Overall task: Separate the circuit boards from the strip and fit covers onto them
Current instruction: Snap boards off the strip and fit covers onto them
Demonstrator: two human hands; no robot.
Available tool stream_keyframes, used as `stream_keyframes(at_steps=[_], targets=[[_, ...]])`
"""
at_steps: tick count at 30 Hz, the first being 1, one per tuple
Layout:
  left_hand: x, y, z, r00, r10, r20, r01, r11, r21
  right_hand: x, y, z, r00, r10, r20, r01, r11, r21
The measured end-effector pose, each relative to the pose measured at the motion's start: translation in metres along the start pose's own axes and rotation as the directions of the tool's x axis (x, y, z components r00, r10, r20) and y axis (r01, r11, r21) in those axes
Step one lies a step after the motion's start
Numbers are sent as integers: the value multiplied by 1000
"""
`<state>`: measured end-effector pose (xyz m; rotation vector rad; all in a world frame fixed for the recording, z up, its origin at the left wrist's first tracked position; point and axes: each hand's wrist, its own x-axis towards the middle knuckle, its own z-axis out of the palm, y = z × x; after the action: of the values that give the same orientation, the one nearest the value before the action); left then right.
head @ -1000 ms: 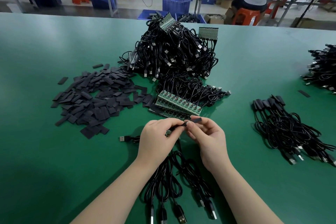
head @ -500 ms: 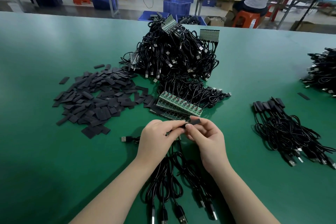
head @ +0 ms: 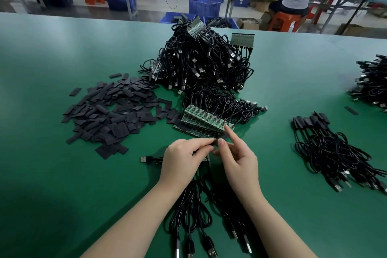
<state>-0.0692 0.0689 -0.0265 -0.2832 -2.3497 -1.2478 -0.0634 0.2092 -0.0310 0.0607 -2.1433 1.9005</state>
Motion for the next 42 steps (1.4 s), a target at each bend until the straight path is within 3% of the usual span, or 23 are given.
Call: stream_keyframes(at_steps=[6,10,13,17,20,27,32,35,39,42], targets=[[-1,-5,-2,1000,-18,11,18,1000,25,2,-4,-3,996,33,79,-27,996,-80],[0,-9,-4,999,-37,29,36,999,19,1,-2,-5,990,58,127,-52,998,-43],[0,-6,-2,1000,-26,-6,26,1000,4,0,-4,-2,988,88,129,-86,996,-16],[-2,-2,3,1000,25,7,-26,992,123,2,-3,-1,988,109,114,-104,993,-52],[-1,-2,1,998,-26,49,23,998,65,4,0,-5,991,95,92,-90,994,-66],[3,-3,0,996,19,90,-25,998,65,9,-3,-13,975,219,-26,-203,938,280],[1,-4,1,998,32,55,-34,999,43,5,-1,-6,988,126,94,-132,990,51],[2,-5,0,999,25,43,-26,999,19,5,-2,-4,993,86,79,-90,995,39],[3,-3,-2,996,75,-40,-71,994,84,9,-12,-12,988,144,56,-154,941,301],[3,-8,-3,999,0,-49,2,999,45,26,-26,-33,976,219,12,-185,793,581]])
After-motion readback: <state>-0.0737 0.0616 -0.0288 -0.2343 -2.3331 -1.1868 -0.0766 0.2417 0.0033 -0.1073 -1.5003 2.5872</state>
